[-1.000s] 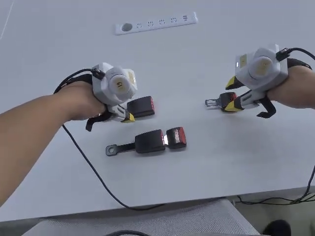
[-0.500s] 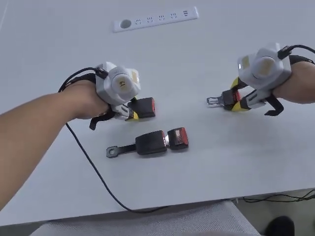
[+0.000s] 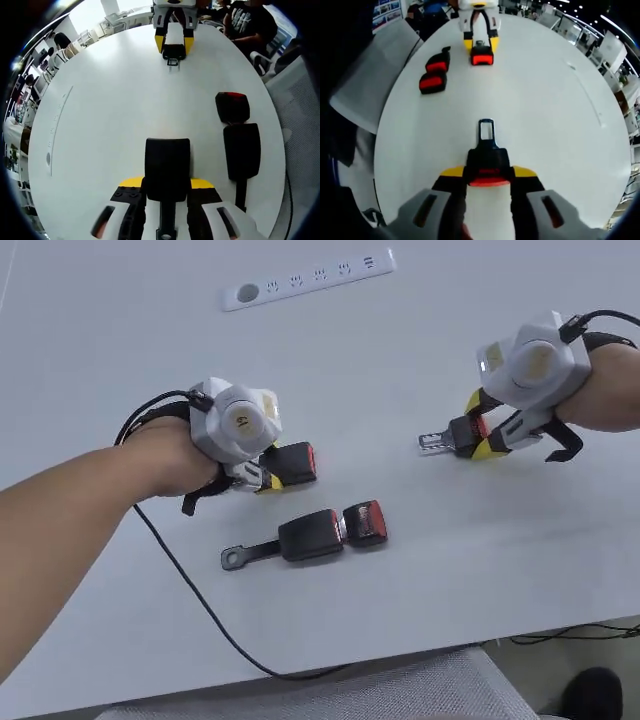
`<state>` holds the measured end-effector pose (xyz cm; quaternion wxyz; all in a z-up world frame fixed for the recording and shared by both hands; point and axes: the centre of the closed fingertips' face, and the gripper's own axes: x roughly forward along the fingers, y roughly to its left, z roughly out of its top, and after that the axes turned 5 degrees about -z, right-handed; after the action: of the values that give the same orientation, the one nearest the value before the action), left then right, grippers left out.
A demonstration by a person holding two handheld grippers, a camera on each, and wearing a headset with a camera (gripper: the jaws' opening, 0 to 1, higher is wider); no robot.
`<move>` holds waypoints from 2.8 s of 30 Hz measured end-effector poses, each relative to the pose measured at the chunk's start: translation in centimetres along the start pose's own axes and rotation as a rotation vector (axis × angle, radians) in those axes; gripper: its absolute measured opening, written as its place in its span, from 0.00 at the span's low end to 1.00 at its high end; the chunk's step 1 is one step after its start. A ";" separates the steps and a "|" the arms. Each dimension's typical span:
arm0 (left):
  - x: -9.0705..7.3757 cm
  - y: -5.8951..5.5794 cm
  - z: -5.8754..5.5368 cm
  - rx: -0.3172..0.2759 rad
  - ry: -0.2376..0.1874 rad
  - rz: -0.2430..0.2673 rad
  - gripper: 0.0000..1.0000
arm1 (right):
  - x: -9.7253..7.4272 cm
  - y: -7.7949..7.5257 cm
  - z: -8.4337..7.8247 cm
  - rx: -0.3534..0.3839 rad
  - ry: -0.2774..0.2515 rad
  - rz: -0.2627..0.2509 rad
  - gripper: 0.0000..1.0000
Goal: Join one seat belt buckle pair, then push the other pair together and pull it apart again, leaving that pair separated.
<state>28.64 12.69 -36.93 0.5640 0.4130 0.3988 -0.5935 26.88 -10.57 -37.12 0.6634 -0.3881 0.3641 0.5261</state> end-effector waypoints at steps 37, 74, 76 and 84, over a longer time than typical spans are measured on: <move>0.3 0.0 -0.2 -0.007 0.008 0.023 0.31 | 5.3 1.1 10.8 0.020 -0.110 -0.036 0.33; 0.2 -0.2 -0.1 0.015 -0.014 0.034 0.30 | 6.5 1.2 14.5 -0.016 -0.139 -0.029 0.32; 0.1 -0.2 0.0 0.007 -0.020 0.035 0.30 | 6.5 1.3 14.7 -0.023 -0.137 -0.030 0.31; 0.2 0.1 -0.5 0.009 -0.029 0.029 0.30 | 6.5 1.2 14.9 -0.045 -0.131 -0.033 0.31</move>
<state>28.76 13.04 -37.29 0.5766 0.4125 0.3819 -0.5929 28.01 5.66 -36.61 0.6854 -0.3736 0.3017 0.5473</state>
